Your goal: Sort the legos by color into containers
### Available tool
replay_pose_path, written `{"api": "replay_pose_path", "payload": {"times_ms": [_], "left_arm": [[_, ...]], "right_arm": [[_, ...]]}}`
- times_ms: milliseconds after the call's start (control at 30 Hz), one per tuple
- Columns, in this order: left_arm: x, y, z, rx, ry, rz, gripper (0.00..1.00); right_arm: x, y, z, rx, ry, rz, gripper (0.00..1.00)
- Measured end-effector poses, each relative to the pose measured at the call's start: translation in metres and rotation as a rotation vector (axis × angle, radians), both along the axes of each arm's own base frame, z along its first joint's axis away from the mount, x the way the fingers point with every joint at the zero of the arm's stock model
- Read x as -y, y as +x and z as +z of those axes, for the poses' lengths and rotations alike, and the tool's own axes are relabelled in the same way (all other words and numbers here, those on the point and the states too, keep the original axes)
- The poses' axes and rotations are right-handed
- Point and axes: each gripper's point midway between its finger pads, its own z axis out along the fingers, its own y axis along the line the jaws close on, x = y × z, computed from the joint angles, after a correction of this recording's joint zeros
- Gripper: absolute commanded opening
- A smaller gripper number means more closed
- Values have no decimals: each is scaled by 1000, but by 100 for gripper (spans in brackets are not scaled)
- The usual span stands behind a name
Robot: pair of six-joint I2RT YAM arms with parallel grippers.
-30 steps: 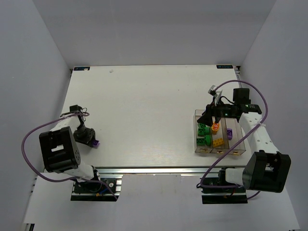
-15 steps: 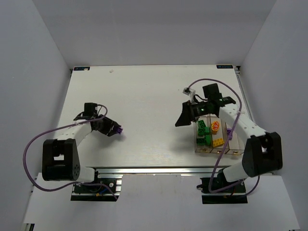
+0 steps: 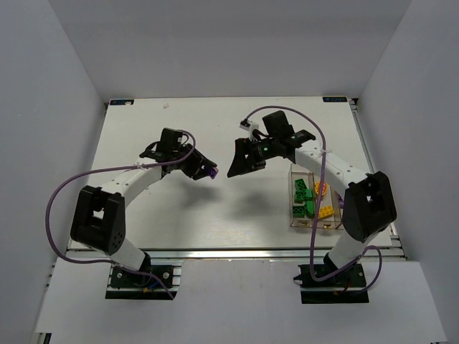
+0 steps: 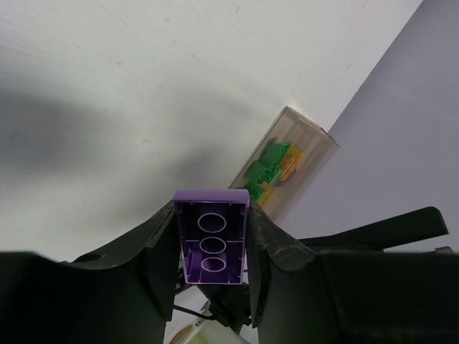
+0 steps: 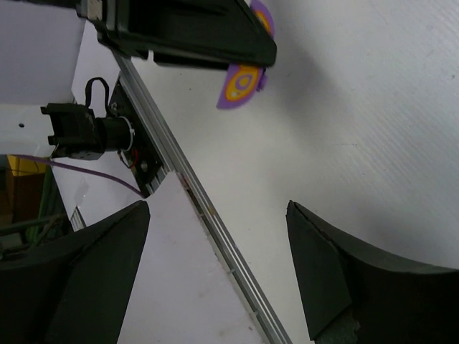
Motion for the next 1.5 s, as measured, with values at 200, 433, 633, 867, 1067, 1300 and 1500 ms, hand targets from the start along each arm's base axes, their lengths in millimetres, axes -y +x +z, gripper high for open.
{"api": "replay_pose_path", "payload": {"times_ms": [200, 433, 633, 867, 1067, 1300, 1500], "left_arm": [[28, -5, -17, -76, -6, -35, 0], [53, 0, -9, -71, -23, -71, 0], [60, 3, -1, -53, -44, -74, 0], [65, -1, 1, -65, -60, -79, 0], [72, -2, 6, -64, -84, -87, 0], [73, 3, 8, -56, -92, -64, 0], [74, 4, 10, -53, -98, -52, 30]], "right_arm": [[-8, 6, -8, -8, -40, -60, 77], [-12, 21, -23, 0, -91, -106, 67], [-9, 27, -28, 19, -119, -133, 64], [-7, 31, -32, 26, -138, -152, 59], [-8, 37, -40, 19, -155, -163, 51], [-9, 42, -37, 25, -161, -189, 21], [-9, 43, -37, 25, -161, -196, 0]]}}
